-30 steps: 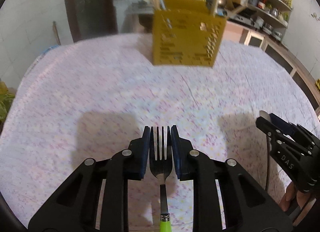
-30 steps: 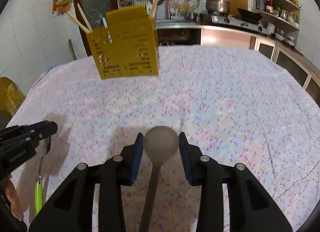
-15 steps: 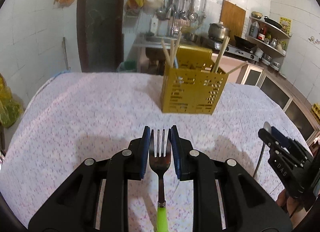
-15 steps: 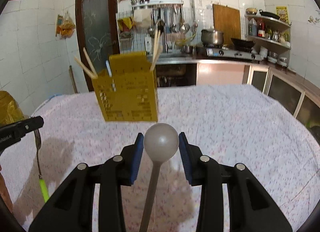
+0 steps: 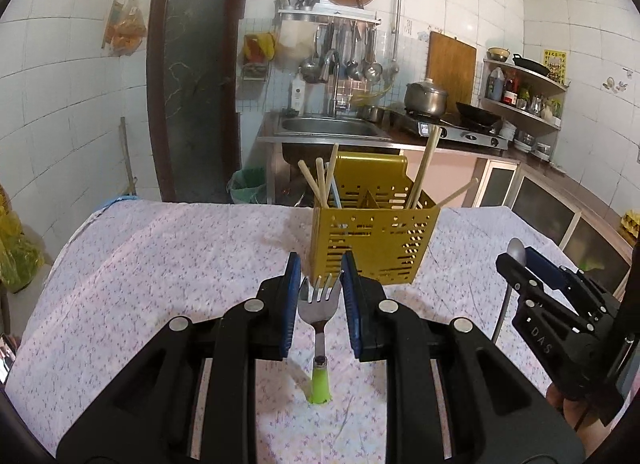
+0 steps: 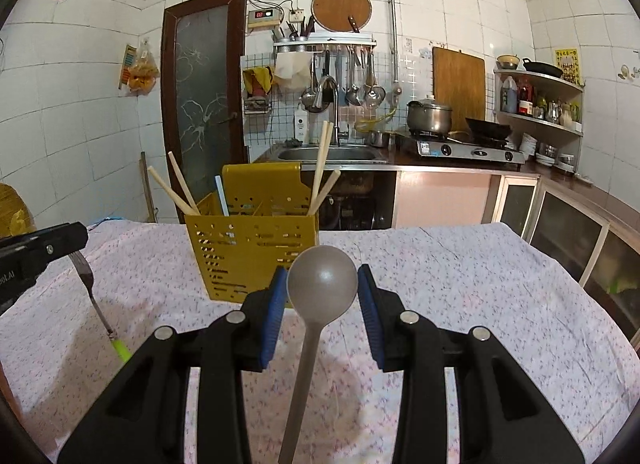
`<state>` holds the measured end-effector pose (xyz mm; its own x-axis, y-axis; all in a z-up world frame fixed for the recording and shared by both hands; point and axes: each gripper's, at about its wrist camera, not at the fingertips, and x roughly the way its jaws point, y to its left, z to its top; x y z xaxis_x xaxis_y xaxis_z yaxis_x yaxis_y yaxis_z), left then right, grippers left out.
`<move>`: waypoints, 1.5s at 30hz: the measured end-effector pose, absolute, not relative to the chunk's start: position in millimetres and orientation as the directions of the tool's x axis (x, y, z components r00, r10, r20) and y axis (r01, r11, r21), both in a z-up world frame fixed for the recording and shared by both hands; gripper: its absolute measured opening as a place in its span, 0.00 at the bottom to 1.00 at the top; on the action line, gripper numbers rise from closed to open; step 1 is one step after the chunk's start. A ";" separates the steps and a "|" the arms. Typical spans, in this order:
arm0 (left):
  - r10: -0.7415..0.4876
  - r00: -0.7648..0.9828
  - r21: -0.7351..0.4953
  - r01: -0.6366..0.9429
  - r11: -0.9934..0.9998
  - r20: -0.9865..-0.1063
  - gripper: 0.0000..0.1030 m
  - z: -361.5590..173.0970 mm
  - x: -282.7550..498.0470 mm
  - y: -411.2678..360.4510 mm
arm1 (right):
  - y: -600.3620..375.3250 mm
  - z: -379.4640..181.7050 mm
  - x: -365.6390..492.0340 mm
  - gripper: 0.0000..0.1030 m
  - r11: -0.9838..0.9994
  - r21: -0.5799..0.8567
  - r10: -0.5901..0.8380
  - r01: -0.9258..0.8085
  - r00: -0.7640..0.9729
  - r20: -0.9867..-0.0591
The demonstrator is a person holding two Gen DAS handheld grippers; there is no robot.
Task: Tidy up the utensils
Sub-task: 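Lift the fork and spoon up over the yellow holder, then lower the fork and spoon into the yellow holder and open both grippers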
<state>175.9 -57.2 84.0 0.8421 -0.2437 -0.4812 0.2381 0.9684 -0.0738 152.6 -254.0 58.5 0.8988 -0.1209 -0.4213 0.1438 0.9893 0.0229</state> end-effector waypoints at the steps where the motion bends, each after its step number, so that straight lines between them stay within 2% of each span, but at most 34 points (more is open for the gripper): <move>1: -0.245 0.842 -0.075 0.239 0.968 -0.481 0.19 84.1 176.9 -57.1 | -254.0 58.4 154.8 0.35 0.990 0.021 -0.119 0.141 0.900 -0.419; 10: -0.256 0.845 -0.077 0.250 0.965 -0.470 0.19 89.1 181.0 -59.5 | -246.7 56.6 160.9 0.35 0.991 0.019 -0.113 0.132 0.908 -0.404; 16: -0.275 0.853 -0.077 0.270 0.960 -0.444 0.19 103.7 184.3 -64.0 | -251.1 75.9 168.1 0.35 0.991 0.029 -0.108 0.128 0.925 -0.364; 25: -0.303 0.905 -0.072 0.295 0.953 -0.298 0.19 180.0 209.3 -86.9 | -261.7 156.4 203.6 0.35 0.989 0.053 -0.121 0.135 0.969 -0.215; 30: -0.291 0.924 -0.064 0.284 0.957 -0.250 0.19 205.7 244.4 -102.9 | -260.9 175.5 240.6 0.35 0.990 0.048 -0.120 0.131 0.976 -0.180; 36: -0.274 0.926 -0.036 0.275 0.961 -0.258 0.19 189.1 287.6 -117.8 | -254.5 167.1 280.4 0.35 0.994 0.030 -0.104 0.110 0.982 -0.159; 45: -0.254 0.905 -0.052 0.252 0.966 -0.341 0.19 130.9 336.3 -113.7 | -252.8 113.0 311.2 0.35 0.995 0.004 -0.095 0.098 0.970 -0.222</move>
